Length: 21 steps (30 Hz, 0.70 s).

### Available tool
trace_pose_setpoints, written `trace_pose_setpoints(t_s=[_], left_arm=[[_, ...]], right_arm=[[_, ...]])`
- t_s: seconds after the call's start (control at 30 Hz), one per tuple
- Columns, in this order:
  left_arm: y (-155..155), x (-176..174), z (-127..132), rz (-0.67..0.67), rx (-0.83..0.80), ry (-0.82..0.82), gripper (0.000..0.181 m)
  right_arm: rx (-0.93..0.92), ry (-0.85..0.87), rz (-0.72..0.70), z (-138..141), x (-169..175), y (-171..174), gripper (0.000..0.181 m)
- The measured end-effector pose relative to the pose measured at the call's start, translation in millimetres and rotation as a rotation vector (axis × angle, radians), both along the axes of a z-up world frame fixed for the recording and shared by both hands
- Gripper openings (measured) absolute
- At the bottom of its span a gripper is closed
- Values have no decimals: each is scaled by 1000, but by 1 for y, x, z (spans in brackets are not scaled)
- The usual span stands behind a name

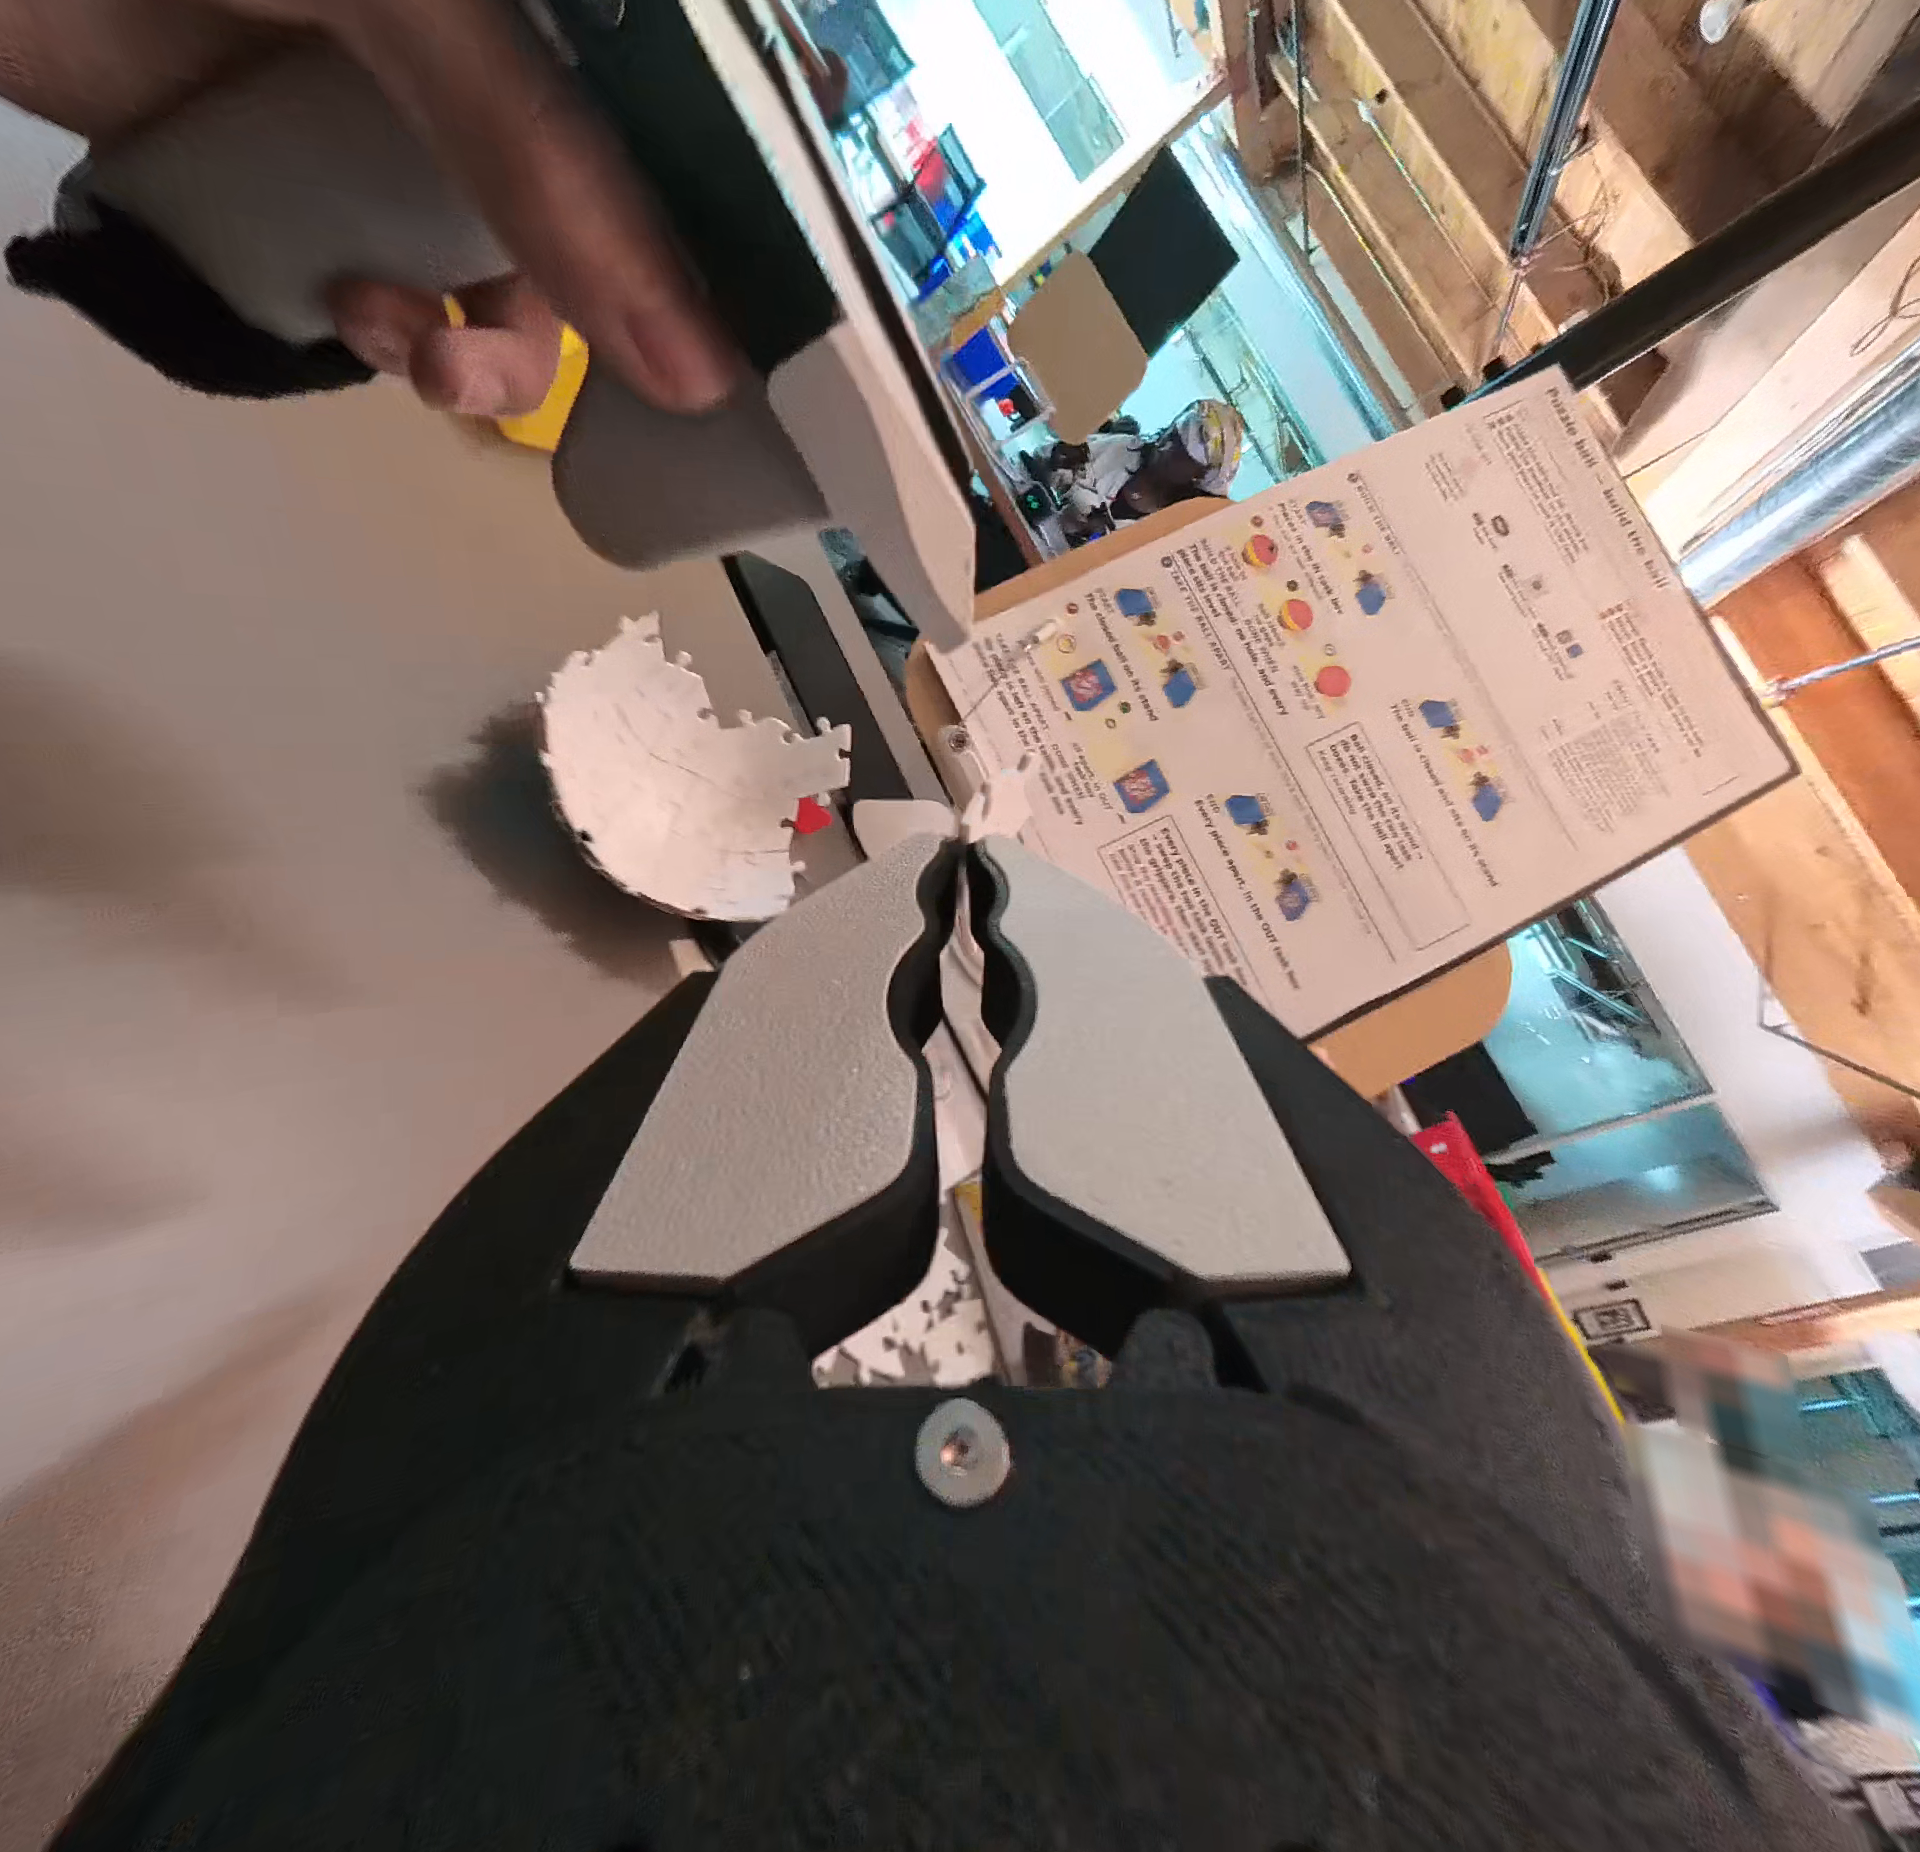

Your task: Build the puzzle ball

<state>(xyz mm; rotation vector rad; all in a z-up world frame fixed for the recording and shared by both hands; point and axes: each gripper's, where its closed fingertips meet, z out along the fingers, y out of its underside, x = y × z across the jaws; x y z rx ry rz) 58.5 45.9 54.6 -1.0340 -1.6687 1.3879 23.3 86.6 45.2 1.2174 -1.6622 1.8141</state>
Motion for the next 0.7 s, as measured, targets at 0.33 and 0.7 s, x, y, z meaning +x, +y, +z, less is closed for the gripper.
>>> trace_pose_setpoints(t_s=[0.33, 0.7], left_arm=[[66, 11, 0, -202, 344, 61, 53], [49, 0, -7, -317, 525, 80, 2]], right_arm=[[-151, 62, -12, 9, 20, 30, 2], [-239, 341, -9, -6, 43, 15, 3]])
